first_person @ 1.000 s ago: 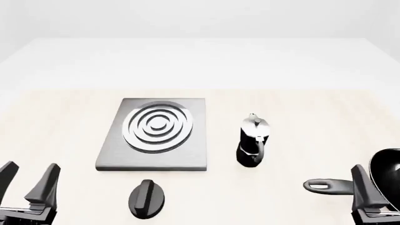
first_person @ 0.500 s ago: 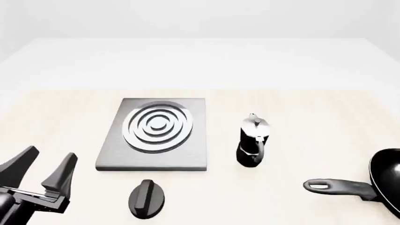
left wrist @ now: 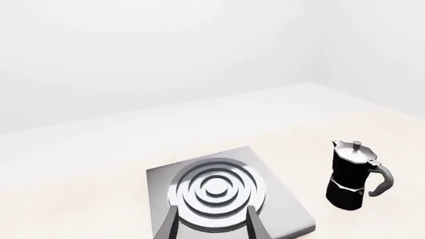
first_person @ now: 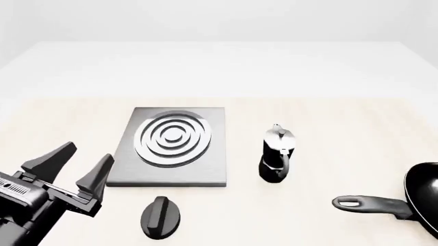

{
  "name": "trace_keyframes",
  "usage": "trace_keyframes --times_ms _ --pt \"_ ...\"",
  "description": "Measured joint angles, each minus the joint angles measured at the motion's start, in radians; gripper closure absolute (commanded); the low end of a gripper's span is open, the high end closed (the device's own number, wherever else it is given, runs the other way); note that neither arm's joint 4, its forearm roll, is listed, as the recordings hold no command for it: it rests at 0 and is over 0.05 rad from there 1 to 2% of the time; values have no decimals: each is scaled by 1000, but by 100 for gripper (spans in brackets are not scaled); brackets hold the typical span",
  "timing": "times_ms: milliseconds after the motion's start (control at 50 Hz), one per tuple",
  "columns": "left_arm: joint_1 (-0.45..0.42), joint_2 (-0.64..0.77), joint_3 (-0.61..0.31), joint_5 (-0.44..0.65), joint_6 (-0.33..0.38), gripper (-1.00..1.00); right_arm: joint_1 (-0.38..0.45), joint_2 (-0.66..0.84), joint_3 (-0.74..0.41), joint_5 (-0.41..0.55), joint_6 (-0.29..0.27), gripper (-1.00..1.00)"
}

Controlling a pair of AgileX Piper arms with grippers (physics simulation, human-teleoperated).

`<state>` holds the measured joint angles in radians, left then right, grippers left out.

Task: Put the frying pan on the stove.

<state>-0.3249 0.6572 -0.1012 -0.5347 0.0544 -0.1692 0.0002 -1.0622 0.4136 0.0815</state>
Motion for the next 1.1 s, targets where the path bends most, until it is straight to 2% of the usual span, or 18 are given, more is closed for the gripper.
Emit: trace_keyframes --times_ms 240,480,680,1100 --pt "-75 128 -60 -75 13 -100 -81 0 -230 71 84 -100" --pt "-155 244 -137 -119 27 -100 -182 0 -378 77 198 -100" --pt "-239 365 -214 -157 21 -100 -235 0 -428 73 247 -100" --pt "-417 607 -400 -180 17 -100 -280 0 -446 57 283 -100"
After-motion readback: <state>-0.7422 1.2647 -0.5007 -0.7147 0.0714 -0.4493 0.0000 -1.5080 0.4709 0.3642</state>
